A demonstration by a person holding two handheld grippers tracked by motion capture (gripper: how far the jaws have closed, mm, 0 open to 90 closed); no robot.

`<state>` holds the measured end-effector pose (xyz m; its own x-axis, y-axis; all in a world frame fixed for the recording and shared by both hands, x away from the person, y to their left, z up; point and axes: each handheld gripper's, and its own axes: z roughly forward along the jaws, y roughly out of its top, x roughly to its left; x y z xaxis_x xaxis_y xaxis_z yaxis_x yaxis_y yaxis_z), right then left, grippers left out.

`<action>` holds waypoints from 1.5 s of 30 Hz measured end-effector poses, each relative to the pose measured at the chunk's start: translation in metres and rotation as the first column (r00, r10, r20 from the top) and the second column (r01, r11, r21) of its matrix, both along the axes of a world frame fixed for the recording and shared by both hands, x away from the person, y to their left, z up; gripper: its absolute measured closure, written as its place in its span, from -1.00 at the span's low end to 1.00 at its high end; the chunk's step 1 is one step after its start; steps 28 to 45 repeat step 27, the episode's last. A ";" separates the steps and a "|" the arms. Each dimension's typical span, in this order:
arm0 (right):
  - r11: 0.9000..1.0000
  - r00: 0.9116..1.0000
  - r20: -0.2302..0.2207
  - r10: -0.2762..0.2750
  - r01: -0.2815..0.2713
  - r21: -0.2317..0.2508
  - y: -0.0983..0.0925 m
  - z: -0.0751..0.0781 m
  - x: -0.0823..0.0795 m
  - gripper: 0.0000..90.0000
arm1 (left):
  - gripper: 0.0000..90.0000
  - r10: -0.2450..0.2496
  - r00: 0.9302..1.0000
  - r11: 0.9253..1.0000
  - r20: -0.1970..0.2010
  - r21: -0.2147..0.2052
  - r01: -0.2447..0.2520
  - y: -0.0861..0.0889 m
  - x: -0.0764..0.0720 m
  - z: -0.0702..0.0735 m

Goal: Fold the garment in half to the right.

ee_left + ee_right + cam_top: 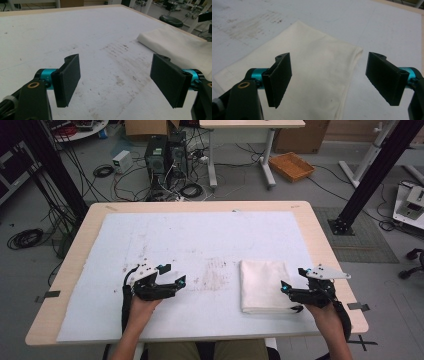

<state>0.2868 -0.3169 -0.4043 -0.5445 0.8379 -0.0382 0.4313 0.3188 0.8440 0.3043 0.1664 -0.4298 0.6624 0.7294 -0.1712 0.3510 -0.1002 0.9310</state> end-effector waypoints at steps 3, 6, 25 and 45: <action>1.000 1.000 0.020 0.002 -0.003 0.013 -0.001 0.002 -0.001 -0.54 | -0.46 -0.007 1.000 1.000 0.000 0.000 0.007 0.002 -0.002 -0.001; 1.000 1.000 0.023 -0.010 0.010 0.019 -0.002 0.003 -0.003 -0.54 | -0.46 -0.006 1.000 1.000 -0.001 -0.008 0.006 0.005 -0.003 -0.001; 1.000 1.000 0.021 0.001 -0.002 0.016 0.000 0.001 -0.002 -0.55 | -0.46 0.005 1.000 1.000 -0.001 -0.015 -0.005 0.008 -0.003 -0.002; 1.000 1.000 0.019 0.000 -0.001 0.016 -0.001 0.000 -0.002 -0.55 | -0.46 0.005 1.000 1.000 -0.002 -0.014 -0.005 0.008 -0.003 -0.002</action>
